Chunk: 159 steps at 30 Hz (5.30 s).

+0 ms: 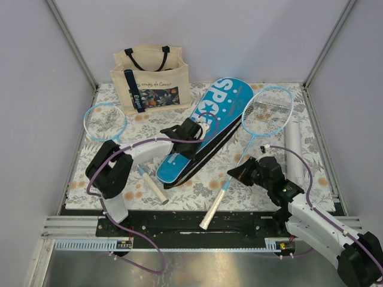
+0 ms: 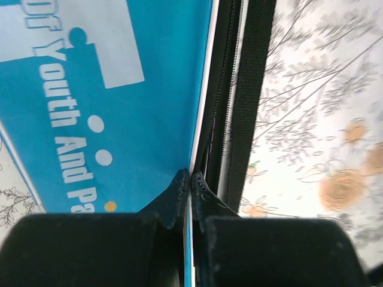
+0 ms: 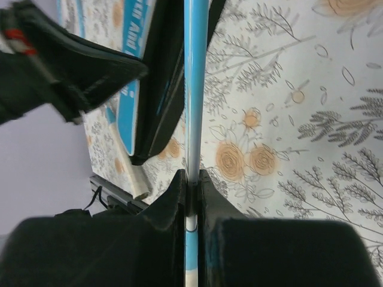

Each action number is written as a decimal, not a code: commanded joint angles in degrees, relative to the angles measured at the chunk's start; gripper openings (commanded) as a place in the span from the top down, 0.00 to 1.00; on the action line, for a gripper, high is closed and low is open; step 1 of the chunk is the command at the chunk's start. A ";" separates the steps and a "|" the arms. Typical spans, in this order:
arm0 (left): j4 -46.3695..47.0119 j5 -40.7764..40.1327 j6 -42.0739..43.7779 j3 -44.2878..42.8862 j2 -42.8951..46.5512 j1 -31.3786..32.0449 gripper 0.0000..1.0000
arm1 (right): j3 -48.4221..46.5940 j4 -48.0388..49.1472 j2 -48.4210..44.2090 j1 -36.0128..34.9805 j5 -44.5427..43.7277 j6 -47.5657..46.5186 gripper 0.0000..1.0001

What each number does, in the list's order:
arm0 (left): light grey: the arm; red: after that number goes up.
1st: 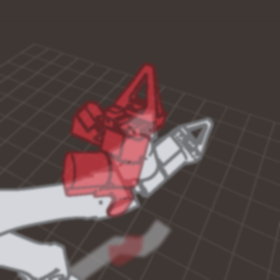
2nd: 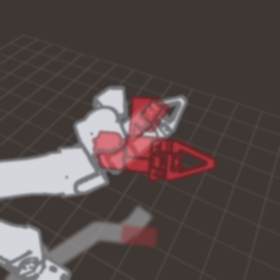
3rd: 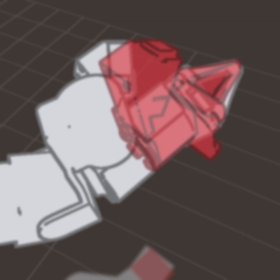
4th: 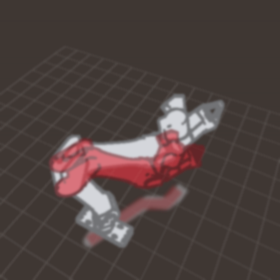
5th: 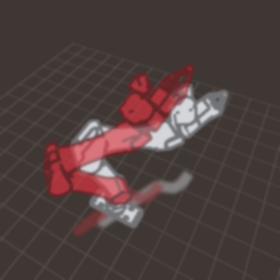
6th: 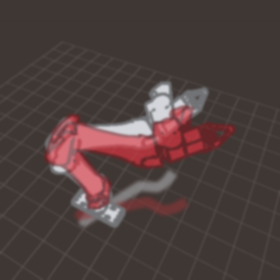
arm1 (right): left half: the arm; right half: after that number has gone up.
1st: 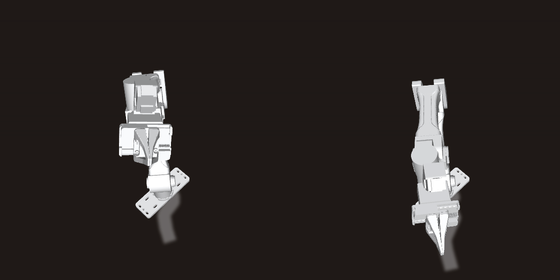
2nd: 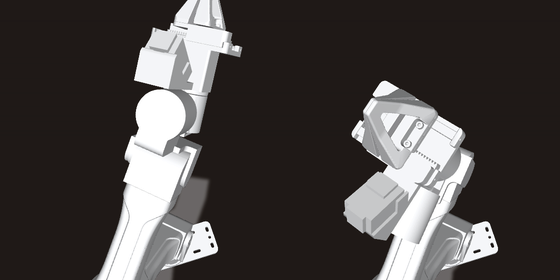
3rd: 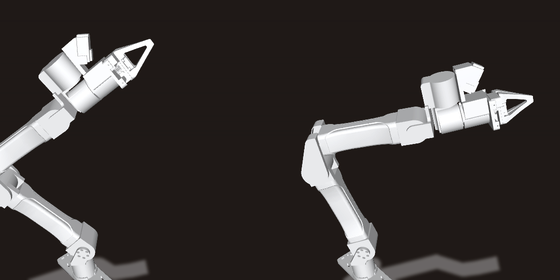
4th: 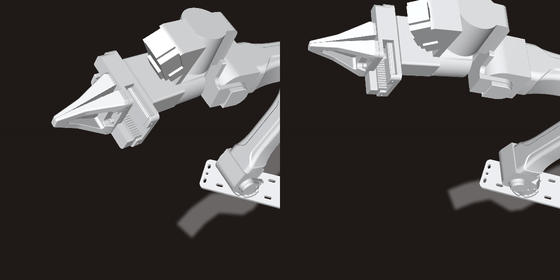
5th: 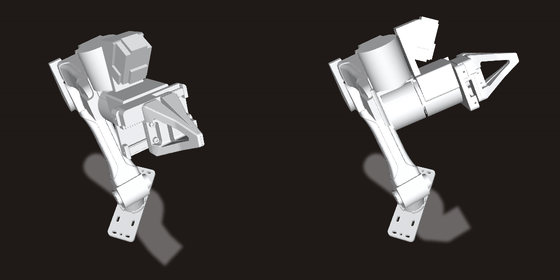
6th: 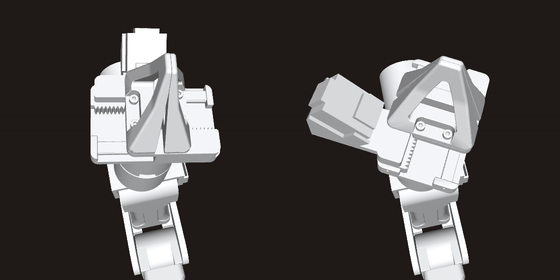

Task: Pack up the badminton gear

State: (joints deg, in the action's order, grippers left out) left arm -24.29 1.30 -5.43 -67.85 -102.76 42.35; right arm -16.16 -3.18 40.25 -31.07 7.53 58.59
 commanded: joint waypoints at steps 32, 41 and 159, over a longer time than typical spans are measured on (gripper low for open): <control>14.80 16.46 -15.84 7.03 14.08 -4.38 1.00 | -2.56 13.37 16.43 -0.31 20.58 8.12 1.00; 12.78 18.82 -10.92 5.54 13.20 -4.38 1.00 | -4.13 15.31 20.57 -0.31 28.50 4.53 1.00; -5.06 -15.54 -55.21 30.94 23.22 -30.31 0.55 | -17.85 3.53 25.49 2.77 8.38 -11.92 0.49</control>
State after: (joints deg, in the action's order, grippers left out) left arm -30.50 -16.40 -57.43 -38.61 -78.48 12.51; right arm -32.08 0.84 67.11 -26.65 17.10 47.79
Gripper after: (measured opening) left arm 0.470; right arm 0.507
